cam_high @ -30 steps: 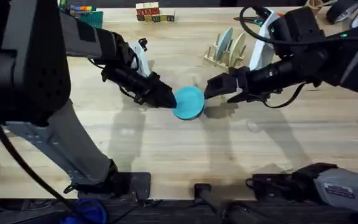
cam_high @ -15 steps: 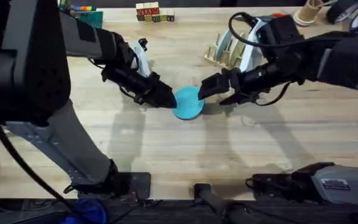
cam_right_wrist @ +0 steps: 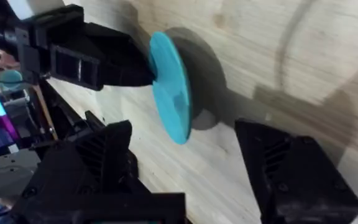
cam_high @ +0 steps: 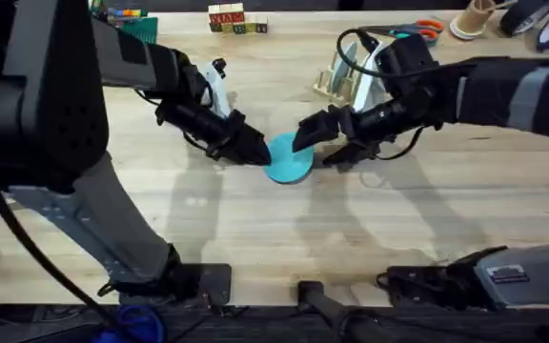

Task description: Pick up the plates from the table one by one and place each into a slot on the dish rack.

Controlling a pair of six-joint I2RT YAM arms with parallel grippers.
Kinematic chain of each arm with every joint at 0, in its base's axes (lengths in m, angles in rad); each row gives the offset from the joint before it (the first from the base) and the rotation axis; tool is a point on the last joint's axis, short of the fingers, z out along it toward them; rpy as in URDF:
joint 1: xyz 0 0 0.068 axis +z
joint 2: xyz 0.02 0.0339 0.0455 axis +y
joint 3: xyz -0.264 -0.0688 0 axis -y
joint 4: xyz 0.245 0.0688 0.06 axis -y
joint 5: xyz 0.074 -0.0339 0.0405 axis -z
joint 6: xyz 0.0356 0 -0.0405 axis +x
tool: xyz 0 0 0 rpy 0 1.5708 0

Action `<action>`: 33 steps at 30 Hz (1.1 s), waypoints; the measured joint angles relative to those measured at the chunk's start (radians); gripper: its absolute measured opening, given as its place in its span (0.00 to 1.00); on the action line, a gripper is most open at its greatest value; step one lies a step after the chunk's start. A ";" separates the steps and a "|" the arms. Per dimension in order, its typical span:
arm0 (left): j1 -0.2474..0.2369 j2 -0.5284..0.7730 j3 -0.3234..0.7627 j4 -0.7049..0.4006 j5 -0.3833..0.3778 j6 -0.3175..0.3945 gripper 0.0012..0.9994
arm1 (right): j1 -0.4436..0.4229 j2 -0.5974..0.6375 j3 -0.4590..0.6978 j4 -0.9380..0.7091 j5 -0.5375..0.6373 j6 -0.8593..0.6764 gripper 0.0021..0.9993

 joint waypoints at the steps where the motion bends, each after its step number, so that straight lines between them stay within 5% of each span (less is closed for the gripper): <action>1: 0.000 0.000 0.000 0.000 0.000 0.000 0.04 | 0.008 0.004 0.000 0.008 -0.003 0.003 0.99; 21: 0.000 0.000 0.000 0.000 0.000 0.000 0.04 | 0.062 0.040 -0.001 0.108 -0.013 0.101 0.99; 33: 0.000 0.000 0.000 0.000 0.000 -0.001 0.04 | 0.093 0.064 -0.001 0.146 -0.033 0.116 0.87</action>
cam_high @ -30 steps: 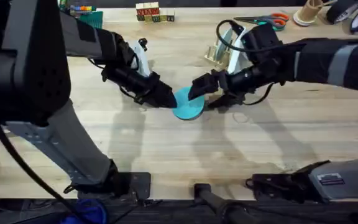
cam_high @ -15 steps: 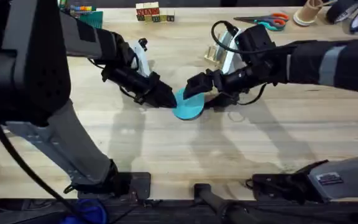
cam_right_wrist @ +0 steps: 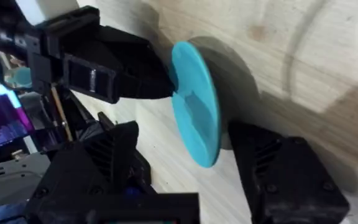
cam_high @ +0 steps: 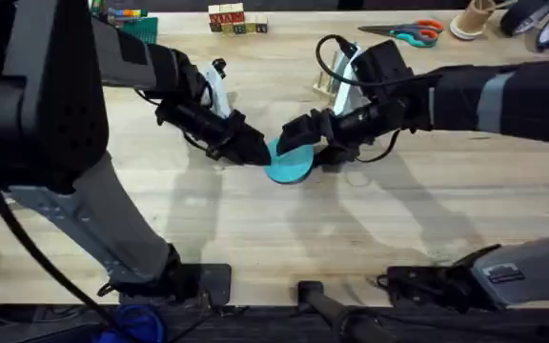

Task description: Pick up the plates from the table one by one and place each into a slot on the dish rack.

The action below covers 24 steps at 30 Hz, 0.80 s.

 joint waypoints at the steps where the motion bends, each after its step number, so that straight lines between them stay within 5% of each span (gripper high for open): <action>1: 0.000 0.000 0.000 0.000 0.000 0.000 0.04 | 0.000 0.001 0.000 0.001 -0.005 0.000 0.87; 12: 0.000 0.000 0.000 0.000 0.000 0.000 0.04 | 0.012 0.001 0.000 0.016 -0.020 0.001 0.78; 24: 0.000 0.000 0.000 0.000 0.000 0.000 0.04 | 0.012 0.001 0.000 0.016 -0.011 0.008 0.46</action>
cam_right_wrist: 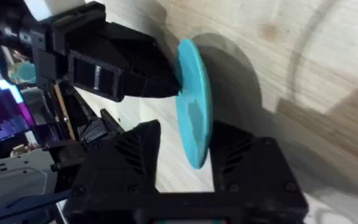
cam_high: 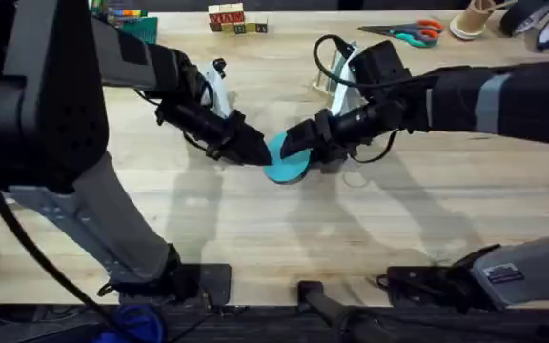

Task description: Pick up the plates from the table one by one and place each into a slot on the dish rack.

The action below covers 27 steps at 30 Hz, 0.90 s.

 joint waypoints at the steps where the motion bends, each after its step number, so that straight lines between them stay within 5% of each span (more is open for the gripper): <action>1: 0.000 0.000 0.000 0.000 0.000 0.000 0.04 | 0.000 0.000 0.000 0.000 0.001 0.000 0.43; 9: 0.000 0.000 0.000 0.000 0.000 0.000 0.04 | 0.000 0.000 0.000 -0.002 0.005 0.003 0.13; 20: -0.001 0.002 0.005 -0.008 -0.003 0.002 0.04 | -0.001 0.000 0.000 -0.003 0.023 0.003 0.04; 27: -0.010 0.028 0.078 -0.102 -0.074 -0.016 0.04 | -0.005 0.000 -0.002 -0.003 0.023 0.003 0.03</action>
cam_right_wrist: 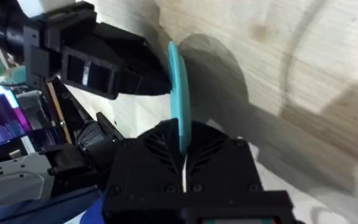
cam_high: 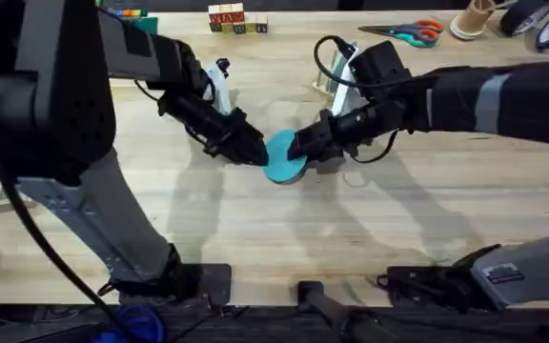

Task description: Pick up the plates from the table one by one and place each into a slot on the dish rack.

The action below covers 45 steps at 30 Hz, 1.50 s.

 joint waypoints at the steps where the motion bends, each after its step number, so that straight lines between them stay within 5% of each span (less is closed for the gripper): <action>1: 0.000 0.000 0.008 -0.008 -0.013 -0.003 0.04 | 0.000 0.000 0.000 0.000 0.000 0.000 0.03; 22: 0.003 -0.265 0.273 -0.250 -0.384 -0.031 0.04 | -0.018 -0.001 0.000 -0.001 0.000 -0.004 0.03; 27: 0.003 -0.279 0.325 -0.310 -0.474 -0.038 0.04 | -0.022 -0.032 0.016 -0.104 0.031 -0.034 0.03; 30: 0.003 -0.291 0.376 -0.336 -0.515 -0.039 0.20 | -0.022 -0.057 0.054 -0.198 0.074 -0.074 0.03; 36: 0.003 -0.305 0.460 -0.375 -0.553 -0.044 0.85 | -0.022 -0.094 0.188 -0.356 0.181 -0.163 0.03; 39: 0.003 -0.305 0.508 -0.406 -0.585 -0.045 0.98 | -0.022 -0.098 0.271 -0.415 0.228 -0.206 0.03; 45: 0.003 -0.305 0.607 -0.440 -0.637 -0.045 1.00 | -0.022 -0.098 0.421 -0.510 0.333 -0.291 0.03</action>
